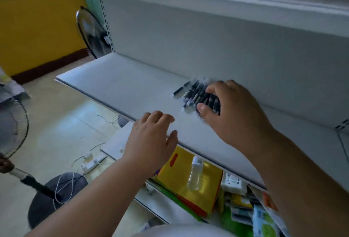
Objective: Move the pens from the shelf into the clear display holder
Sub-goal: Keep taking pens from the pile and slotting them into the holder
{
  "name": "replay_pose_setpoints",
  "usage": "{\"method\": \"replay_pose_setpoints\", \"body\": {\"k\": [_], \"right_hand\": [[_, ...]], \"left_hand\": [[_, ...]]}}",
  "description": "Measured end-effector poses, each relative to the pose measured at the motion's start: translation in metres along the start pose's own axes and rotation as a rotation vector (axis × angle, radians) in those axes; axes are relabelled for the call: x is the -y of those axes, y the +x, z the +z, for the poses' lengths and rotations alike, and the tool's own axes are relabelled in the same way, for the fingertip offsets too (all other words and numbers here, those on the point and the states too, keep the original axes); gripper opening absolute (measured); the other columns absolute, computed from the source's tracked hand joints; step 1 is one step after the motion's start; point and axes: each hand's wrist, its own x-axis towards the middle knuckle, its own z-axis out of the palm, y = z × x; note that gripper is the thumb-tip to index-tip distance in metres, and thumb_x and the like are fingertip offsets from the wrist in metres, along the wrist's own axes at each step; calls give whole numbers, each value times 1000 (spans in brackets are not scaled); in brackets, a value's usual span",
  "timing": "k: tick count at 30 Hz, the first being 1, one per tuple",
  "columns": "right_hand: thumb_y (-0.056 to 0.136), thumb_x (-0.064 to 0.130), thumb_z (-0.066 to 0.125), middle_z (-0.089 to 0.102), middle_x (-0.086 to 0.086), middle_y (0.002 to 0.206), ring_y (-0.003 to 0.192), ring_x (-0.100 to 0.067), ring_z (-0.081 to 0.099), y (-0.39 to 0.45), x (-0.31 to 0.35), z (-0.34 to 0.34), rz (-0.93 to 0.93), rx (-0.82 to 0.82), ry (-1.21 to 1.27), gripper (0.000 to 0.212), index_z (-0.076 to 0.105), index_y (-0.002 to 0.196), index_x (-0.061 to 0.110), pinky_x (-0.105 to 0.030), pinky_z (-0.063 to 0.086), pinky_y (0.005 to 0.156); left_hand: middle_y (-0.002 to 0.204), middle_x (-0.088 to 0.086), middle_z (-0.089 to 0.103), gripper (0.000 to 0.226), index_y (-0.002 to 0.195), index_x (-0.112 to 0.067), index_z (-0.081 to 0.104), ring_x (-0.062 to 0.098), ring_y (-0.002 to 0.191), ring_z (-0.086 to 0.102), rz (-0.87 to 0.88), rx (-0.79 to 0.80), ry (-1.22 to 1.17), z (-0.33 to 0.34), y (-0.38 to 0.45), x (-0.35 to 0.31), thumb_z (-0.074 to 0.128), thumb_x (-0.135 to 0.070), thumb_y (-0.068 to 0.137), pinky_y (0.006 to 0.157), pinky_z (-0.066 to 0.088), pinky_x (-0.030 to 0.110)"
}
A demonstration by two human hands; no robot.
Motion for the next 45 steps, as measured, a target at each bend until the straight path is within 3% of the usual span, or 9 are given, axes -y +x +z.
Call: {"method": "replay_pose_setpoints", "body": {"k": [8, 16, 24, 29, 32, 35, 38, 42, 45], "right_hand": [[89, 46, 58, 57, 1, 113, 104, -20, 54, 26, 14, 27, 273, -74, -67, 37, 57, 116, 22, -38, 47, 87], [89, 46, 56, 58, 4, 110, 102, -16, 56, 30, 24, 34, 411, -156, -83, 36, 59, 116, 21, -31, 43, 81], [89, 44, 56, 59, 8, 108, 98, -9, 54, 29, 23, 39, 430, -216, -82, 34, 60, 113, 21, -25, 38, 75], [89, 45, 54, 59, 8, 106, 96, -9, 55, 35, 23, 43, 409, -236, -80, 34, 60, 112, 20, -23, 36, 73], [89, 43, 55, 57, 10, 103, 94, -7, 52, 37, 22, 47, 398, -240, -79, 33, 60, 112, 20, -14, 33, 68], [89, 44, 54, 57, 11, 103, 93, -5, 51, 38, 19, 49, 402, -233, -82, 34, 61, 112, 20, -7, 28, 70], [89, 46, 52, 58, 10, 104, 94, -7, 53, 41, 18, 49, 405, -229, -76, 34, 59, 112, 22, -17, 34, 68], [90, 43, 55, 58, 9, 103, 93, -9, 54, 43, 17, 50, 403, -250, -81, 31, 60, 111, 20, -23, 37, 74], [91, 39, 60, 59, 7, 103, 93, -10, 54, 43, 13, 51, 430, -259, -76, 28, 60, 112, 19, -26, 41, 75]], "left_hand": [[121, 0, 61, 38, 123, -24, 60, 26, 115, 53, 247, 135, -92, 26, 116, 49, 53, -46, 94, 95, 42, 39], [124, 10, 54, 75, 127, -13, 53, 33, 117, 51, 180, 276, -26, 47, 178, 52, 44, -74, 85, 95, 41, 40], [114, 13, 58, 44, 106, -10, 60, 34, 107, 54, 163, 329, -53, 57, 193, 60, 44, -50, 93, 83, 42, 37], [91, 10, 53, 41, 86, -13, 51, 31, 89, 51, 200, 383, 52, 52, 200, 53, 49, -53, 90, 70, 39, 33], [86, 8, 50, 35, 87, -14, 53, 30, 85, 50, 238, 382, 98, 53, 203, 50, 51, -49, 89, 69, 40, 32], [97, 12, 61, 34, 96, -13, 61, 32, 94, 57, 279, 336, 88, 56, 200, 54, 46, -43, 94, 73, 42, 33], [104, 14, 63, 40, 101, -12, 61, 34, 97, 57, 297, 324, 67, 55, 199, 58, 37, -44, 100, 75, 42, 35], [87, 11, 57, 38, 85, -15, 50, 30, 77, 48, 233, 352, -46, 45, 192, 60, 32, -44, 102, 65, 38, 33], [72, 1, 45, 37, 78, -19, 46, 29, 70, 46, 194, 276, -168, 32, 174, 68, 32, -44, 101, 59, 33, 33]]}}
